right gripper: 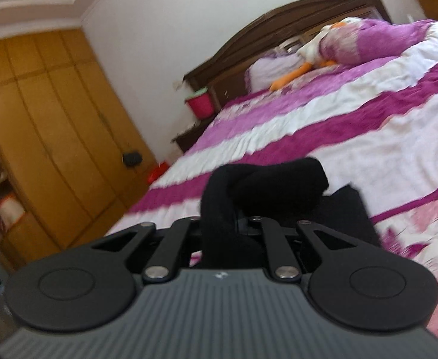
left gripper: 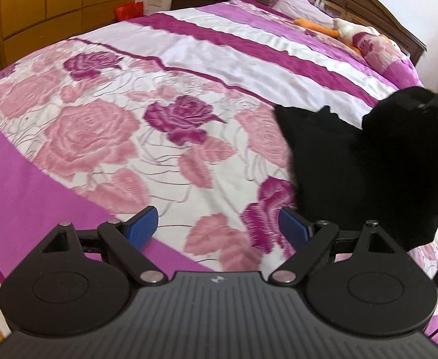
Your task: Fold small clothes
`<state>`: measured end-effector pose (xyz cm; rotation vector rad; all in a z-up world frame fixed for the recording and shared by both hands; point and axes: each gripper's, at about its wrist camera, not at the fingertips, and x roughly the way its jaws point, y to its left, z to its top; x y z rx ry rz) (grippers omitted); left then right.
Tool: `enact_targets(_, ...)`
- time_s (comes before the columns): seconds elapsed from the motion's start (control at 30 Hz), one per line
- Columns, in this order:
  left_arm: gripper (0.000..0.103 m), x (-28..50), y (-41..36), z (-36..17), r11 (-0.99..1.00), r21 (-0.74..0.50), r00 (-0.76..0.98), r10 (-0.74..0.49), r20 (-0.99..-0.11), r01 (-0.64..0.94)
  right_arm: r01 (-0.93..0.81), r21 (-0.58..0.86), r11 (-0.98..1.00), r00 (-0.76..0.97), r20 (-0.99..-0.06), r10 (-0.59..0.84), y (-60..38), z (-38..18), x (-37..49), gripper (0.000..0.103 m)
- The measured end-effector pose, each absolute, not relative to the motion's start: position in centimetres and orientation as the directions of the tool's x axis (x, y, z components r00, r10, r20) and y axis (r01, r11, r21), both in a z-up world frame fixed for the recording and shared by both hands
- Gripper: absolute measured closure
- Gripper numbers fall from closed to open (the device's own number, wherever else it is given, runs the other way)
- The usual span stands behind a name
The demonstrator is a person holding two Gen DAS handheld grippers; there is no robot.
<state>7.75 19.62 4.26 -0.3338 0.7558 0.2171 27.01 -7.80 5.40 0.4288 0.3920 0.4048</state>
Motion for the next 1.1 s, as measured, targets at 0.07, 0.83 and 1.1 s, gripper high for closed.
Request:
enact_targets(0.07,0.013,7.6,20.1,4.1,0.92,-0.222,0.706,0.077,-0.704,-0.322,-0.317,0.453,0.833,0.82,-0.312,0.481,-6.0,4.3,27.3,0.091)
enact_targets(0.83,0.013,6.9,18.2,5.9,0.945,-0.23,0.76,0.03,-0.649,-0.233,-0.336,0.494,0.802,0.711,-0.425,0.56,-10.3,6.8,21.5,0.088)
enact_targets(1.1,0.013,8.0,15.1,8.6,0.966,-0.223,0.831,-0.019,-0.556,-0.128,-0.169,0.544,0.822,0.765,-0.454,0.457,-15.8,4.5,20.5,0.088)
